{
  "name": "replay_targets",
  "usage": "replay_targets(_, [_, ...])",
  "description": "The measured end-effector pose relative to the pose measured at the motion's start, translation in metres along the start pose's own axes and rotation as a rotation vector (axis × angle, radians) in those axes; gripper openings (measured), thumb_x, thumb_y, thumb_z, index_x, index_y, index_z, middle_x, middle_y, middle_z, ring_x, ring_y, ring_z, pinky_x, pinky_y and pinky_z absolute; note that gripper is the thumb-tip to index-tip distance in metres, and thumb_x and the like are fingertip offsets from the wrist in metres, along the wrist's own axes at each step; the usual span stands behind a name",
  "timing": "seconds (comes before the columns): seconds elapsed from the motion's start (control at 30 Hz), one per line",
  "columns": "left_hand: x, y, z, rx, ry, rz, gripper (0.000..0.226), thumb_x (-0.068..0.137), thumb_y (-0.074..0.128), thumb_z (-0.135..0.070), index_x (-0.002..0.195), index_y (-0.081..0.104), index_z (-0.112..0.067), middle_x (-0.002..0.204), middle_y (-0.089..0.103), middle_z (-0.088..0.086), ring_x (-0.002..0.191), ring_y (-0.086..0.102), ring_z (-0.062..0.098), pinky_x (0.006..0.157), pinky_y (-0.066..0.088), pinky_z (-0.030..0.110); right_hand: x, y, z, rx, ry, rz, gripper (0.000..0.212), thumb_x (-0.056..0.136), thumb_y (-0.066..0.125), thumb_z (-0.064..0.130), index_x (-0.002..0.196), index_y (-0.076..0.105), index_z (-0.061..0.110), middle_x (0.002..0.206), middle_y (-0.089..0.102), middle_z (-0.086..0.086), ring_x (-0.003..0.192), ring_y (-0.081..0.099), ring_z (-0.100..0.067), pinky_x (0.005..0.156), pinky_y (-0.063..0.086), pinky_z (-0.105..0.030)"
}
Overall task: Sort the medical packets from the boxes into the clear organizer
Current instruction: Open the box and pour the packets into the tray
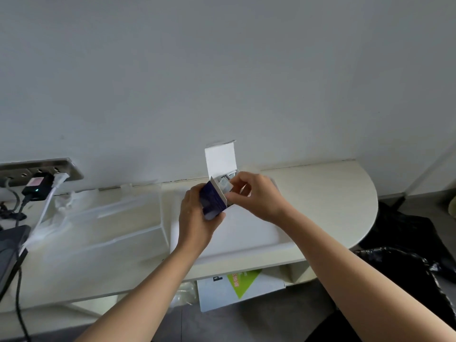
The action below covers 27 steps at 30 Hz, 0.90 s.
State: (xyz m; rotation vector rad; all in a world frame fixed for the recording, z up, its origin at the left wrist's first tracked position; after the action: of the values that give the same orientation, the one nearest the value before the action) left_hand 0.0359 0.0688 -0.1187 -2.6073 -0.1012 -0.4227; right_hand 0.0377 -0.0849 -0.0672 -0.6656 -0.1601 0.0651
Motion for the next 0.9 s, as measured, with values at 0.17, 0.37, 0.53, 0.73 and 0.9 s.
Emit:
replay_targets(0.17, [-0.003,0.001,0.005,-0.010,-0.027,0.022,0.061,0.067,0.079,-0.007,0.120,0.051,-0.019,0.110,0.053,-0.007,0.099,0.051,0.010,0.075,0.038,0.008,0.004,0.007,-0.001,-0.134,-0.006,-0.016,0.014,0.077,0.070,0.028,0.085,0.065,0.017,0.072,0.065,0.004,0.058,0.053,-0.009,0.059,0.047,-0.025])
replay_targets(0.37, [-0.004,0.001,0.007,0.071,0.005,-0.007,0.061,0.066,0.079,-0.010,0.121,0.052,-0.019,0.110,0.054,-0.007,0.101,0.049,0.014,0.075,0.038,0.015,0.006,0.008,-0.001,-0.087,0.004,-0.023,0.014,0.081,0.065,0.022,0.071,0.066,0.012,0.063,0.061,0.004,0.052,0.047,-0.007,0.050,0.038,-0.018])
replay_targets(0.53, [-0.002,0.000,-0.001,0.145,0.097,-0.031,0.062,0.065,0.078,-0.006,0.121,0.054,-0.016,0.112,0.056,0.000,0.105,0.051,0.024,0.080,0.048,0.033,0.008,0.019,-0.011,-0.052,0.066,0.037,0.024,0.080,0.062,0.019,0.067,0.060,-0.002,0.069,0.062,-0.017,0.053,0.039,-0.013,0.052,0.034,-0.027])
replay_targets(0.73, [0.002,-0.006,0.011,0.165,0.013,-0.051,0.062,0.065,0.078,-0.006,0.121,0.053,-0.014,0.113,0.055,0.003,0.105,0.047,0.024,0.082,0.040,0.029,0.005,-0.004,-0.017,0.322,0.168,-0.168,0.014,0.081,0.062,0.011,0.071,0.062,0.001,0.058,0.053,0.001,0.045,0.040,-0.003,0.046,0.031,-0.016])
replay_targets(0.9, [0.001,-0.016,0.032,0.111,-0.144,-0.101,0.064,0.063,0.081,-0.010,0.120,0.050,-0.012,0.112,0.055,0.006,0.104,0.052,0.029,0.083,0.048,0.042,0.003,-0.030,-0.057,0.542,0.313,-0.415,0.012,0.086,0.054,0.009,0.075,0.052,0.010,0.063,0.044,-0.003,0.048,0.033,-0.010,0.043,0.030,-0.023])
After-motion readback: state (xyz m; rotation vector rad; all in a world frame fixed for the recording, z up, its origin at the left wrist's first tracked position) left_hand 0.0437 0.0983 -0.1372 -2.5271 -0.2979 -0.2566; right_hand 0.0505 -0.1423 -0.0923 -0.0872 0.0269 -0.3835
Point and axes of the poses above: each hand's wrist, its own x-axis towards the middle knuckle, its own y-axis out of the palm, z = x × y, the point moved 8 cm from there along x, towards the middle knuckle
